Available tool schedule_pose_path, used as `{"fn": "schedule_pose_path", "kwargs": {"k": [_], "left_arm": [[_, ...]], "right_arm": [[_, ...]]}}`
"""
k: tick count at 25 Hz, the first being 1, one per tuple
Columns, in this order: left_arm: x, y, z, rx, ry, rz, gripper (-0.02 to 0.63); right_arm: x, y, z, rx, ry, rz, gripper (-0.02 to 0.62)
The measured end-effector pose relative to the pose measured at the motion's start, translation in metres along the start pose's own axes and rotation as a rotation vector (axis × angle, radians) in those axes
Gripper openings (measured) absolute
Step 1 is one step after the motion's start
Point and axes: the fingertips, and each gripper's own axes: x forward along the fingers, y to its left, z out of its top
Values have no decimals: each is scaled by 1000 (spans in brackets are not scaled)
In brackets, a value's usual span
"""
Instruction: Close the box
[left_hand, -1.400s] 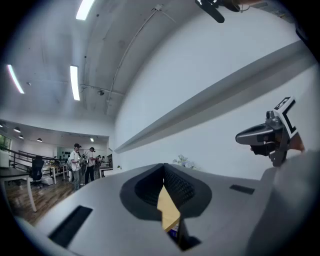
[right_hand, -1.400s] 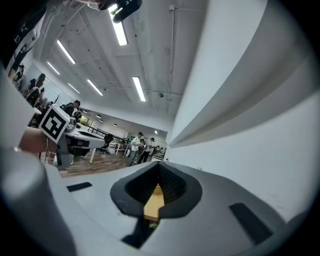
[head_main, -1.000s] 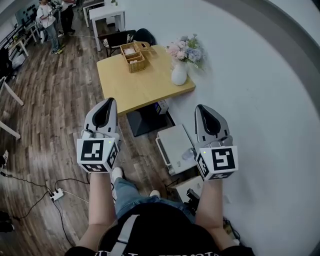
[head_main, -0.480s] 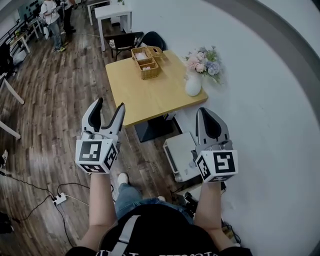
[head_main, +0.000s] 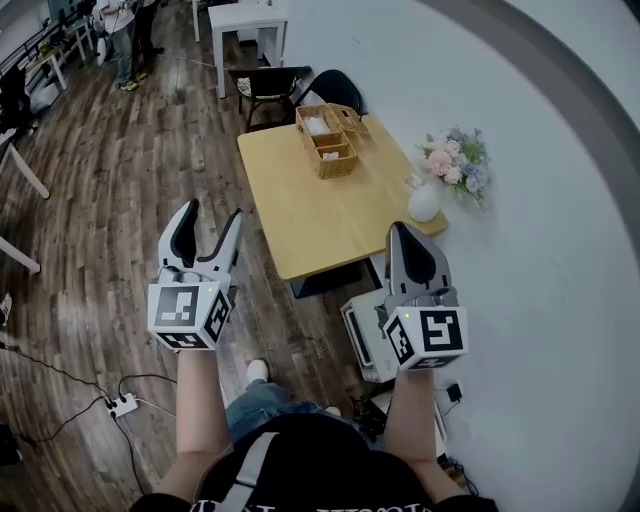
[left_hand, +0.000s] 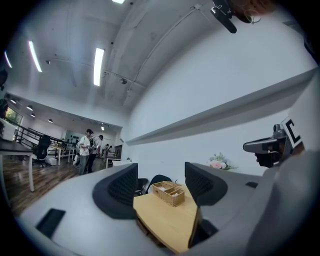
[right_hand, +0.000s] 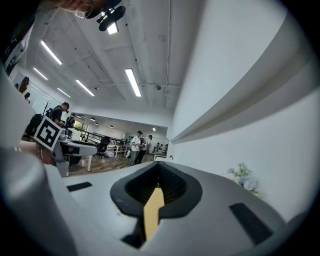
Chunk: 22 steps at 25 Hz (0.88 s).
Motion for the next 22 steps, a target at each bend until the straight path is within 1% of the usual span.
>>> {"fn": "schedule_pose_path", "kwargs": {"k": [5, 10, 14, 18, 20, 22], "left_arm": [[26, 52, -6, 5, 20, -24, 281], [43, 89, -13, 3, 28, -43, 281], [60, 98, -27, -8, 60, -81, 281], [83, 98, -33, -14, 64, -137, 281], [96, 104, -33, 8, 65, -145, 281], [108, 112, -35, 13, 63, -138, 281]], "right_arm": [[53, 32, -5, 10, 13, -15, 14], [84, 55, -16, 4, 39, -50, 14], [95, 51, -22, 11, 63, -89, 14], [111, 38, -31, 56, 68, -129, 14], [123, 34, -33, 56, 63, -137, 14], [138, 29, -32, 35, 54, -147, 14]]}}
